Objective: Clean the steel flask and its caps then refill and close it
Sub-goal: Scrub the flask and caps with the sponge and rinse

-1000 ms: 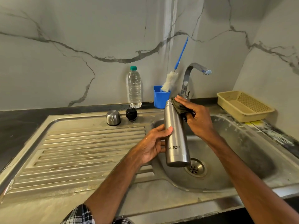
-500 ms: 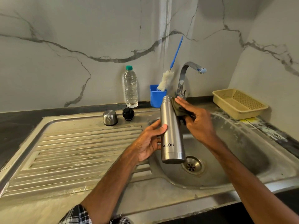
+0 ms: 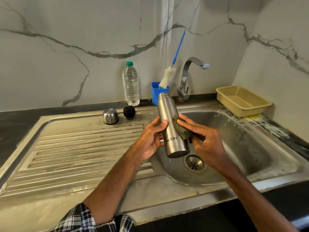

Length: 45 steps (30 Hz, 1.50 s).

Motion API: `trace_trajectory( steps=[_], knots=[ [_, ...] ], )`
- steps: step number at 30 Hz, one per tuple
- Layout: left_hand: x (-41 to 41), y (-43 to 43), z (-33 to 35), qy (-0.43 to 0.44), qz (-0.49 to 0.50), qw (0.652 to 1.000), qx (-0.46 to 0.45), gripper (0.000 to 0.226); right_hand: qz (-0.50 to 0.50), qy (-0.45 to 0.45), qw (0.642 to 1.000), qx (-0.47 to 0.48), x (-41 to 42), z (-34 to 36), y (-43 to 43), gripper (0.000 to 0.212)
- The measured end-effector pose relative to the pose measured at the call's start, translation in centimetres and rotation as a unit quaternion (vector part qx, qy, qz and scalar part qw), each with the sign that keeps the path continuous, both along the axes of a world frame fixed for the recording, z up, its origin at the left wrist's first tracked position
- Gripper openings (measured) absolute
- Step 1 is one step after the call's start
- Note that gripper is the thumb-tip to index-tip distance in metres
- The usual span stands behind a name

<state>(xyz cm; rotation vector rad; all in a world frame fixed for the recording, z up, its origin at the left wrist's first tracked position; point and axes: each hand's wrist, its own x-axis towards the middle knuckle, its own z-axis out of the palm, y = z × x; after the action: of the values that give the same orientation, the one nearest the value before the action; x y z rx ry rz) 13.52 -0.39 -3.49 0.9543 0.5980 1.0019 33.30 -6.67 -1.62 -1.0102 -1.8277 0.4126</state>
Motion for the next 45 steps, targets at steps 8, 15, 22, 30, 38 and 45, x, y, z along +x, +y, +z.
trace_trajectory(
  steps=[8,15,22,30,38,45],
  knots=[
    [-0.5,0.0,0.4,0.011,0.044,0.999,-0.015,0.05,0.054,0.008,0.998,0.021,0.2,-1.2,-2.4,0.071],
    [-0.7,0.1,0.7,0.003,0.086,0.996,-0.037,0.045,0.046,-0.046,0.996,0.066,-0.8,-1.1,-3.4,0.069],
    [-0.6,-0.2,1.1,-0.011,0.091,0.994,-0.059,0.029,-0.024,-0.037,0.996,0.073,-0.3,-1.0,-3.3,0.07],
    [0.2,-1.2,1.3,-0.014,0.059,0.997,-0.058,0.062,-0.072,-0.069,0.981,0.165,-0.1,-1.0,-3.5,0.068],
    [-0.5,-0.9,1.8,0.039,0.036,0.997,-0.047,0.041,-0.028,-0.083,0.985,0.145,-0.3,-1.5,-3.0,0.065],
    [-0.8,-0.8,1.9,0.039,0.069,0.995,-0.066,0.048,0.013,-0.123,0.983,0.135,-0.7,-1.4,-3.7,0.069]
  ],
)
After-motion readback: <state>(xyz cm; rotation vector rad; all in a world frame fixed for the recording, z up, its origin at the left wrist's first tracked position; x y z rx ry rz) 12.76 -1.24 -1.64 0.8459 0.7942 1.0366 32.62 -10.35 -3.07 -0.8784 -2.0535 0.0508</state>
